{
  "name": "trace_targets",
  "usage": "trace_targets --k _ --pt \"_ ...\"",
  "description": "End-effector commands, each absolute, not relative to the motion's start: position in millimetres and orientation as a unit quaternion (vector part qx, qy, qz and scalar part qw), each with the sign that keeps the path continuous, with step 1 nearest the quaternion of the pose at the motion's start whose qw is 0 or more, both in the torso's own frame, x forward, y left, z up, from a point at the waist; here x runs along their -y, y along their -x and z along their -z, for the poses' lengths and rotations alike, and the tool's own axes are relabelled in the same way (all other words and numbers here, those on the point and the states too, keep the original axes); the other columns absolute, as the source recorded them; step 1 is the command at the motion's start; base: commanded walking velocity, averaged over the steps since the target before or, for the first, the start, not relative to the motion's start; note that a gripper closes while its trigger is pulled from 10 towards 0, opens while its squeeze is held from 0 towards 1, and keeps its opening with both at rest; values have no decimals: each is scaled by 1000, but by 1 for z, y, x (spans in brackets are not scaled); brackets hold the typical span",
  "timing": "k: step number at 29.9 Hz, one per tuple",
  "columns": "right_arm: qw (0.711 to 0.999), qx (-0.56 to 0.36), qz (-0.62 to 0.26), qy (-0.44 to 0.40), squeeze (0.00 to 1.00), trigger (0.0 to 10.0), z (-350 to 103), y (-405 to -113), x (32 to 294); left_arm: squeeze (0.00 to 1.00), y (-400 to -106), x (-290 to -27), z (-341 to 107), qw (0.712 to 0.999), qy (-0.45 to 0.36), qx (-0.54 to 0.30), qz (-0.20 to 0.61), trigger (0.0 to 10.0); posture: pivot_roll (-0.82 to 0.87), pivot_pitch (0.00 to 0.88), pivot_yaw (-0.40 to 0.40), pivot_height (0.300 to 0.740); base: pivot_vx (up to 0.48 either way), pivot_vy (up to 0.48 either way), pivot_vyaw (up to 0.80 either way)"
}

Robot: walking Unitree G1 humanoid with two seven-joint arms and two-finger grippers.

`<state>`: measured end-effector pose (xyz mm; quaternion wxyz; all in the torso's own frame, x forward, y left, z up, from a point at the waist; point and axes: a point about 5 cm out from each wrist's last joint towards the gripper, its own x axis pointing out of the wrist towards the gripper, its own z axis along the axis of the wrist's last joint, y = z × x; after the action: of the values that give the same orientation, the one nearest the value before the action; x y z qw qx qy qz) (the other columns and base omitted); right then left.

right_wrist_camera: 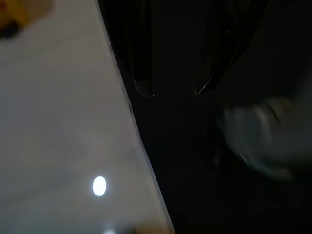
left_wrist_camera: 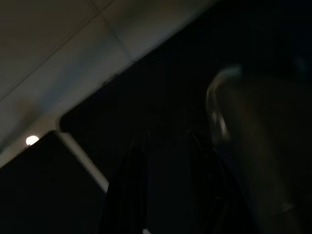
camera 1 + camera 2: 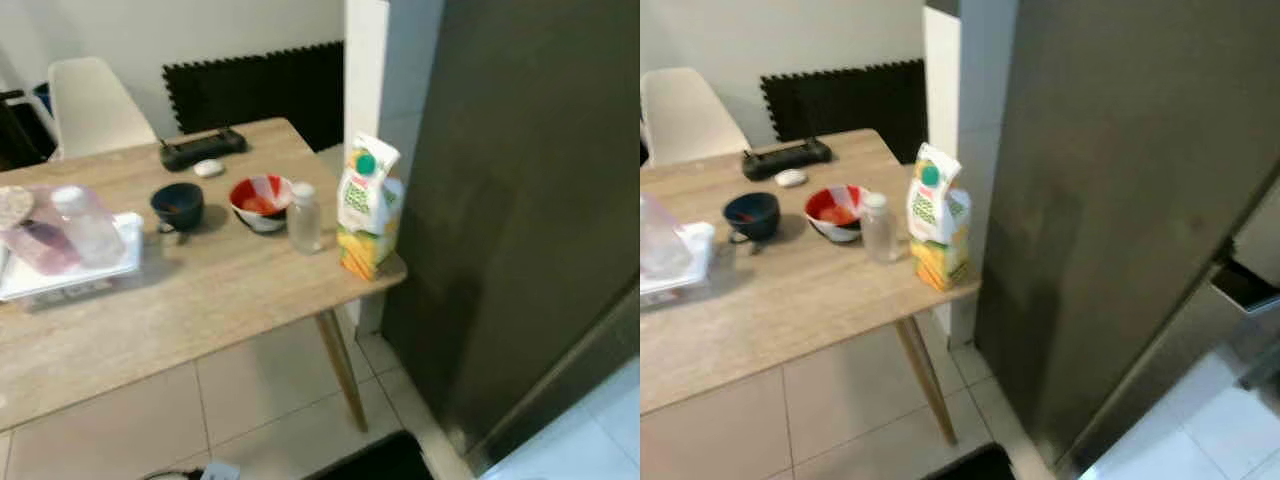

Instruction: Restocking fridge

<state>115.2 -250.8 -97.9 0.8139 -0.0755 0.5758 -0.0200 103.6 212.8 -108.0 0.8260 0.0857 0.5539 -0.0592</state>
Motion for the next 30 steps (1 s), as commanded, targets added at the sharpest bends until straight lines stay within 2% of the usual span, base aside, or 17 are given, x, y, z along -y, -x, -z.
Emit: trace_targets --k 1,7,23,30 --pt "818 -572 15 64 0 10000 100 -117 242 0 -89 -220 110 813 -90 -574 50 10000 -12 0 12 740 255 0 0" --pt "818 -572 14 64 0 10000 100 -117 242 0 -92 -219 110 818 -80 -568 53 10000 -12 0 12 740 0 0 0" --pt "817 -572 11 64 0 10000 100 -116 241 0 -91 -217 110 817 -77 -569 63 10000 -12 0 14 740 0 -468 0" --pt "819 -570 8 63 0 10000 99 -118 241 0 -94 -224 108 826 -65 -559 21 10000 -10 0 14 740 0 0 0"
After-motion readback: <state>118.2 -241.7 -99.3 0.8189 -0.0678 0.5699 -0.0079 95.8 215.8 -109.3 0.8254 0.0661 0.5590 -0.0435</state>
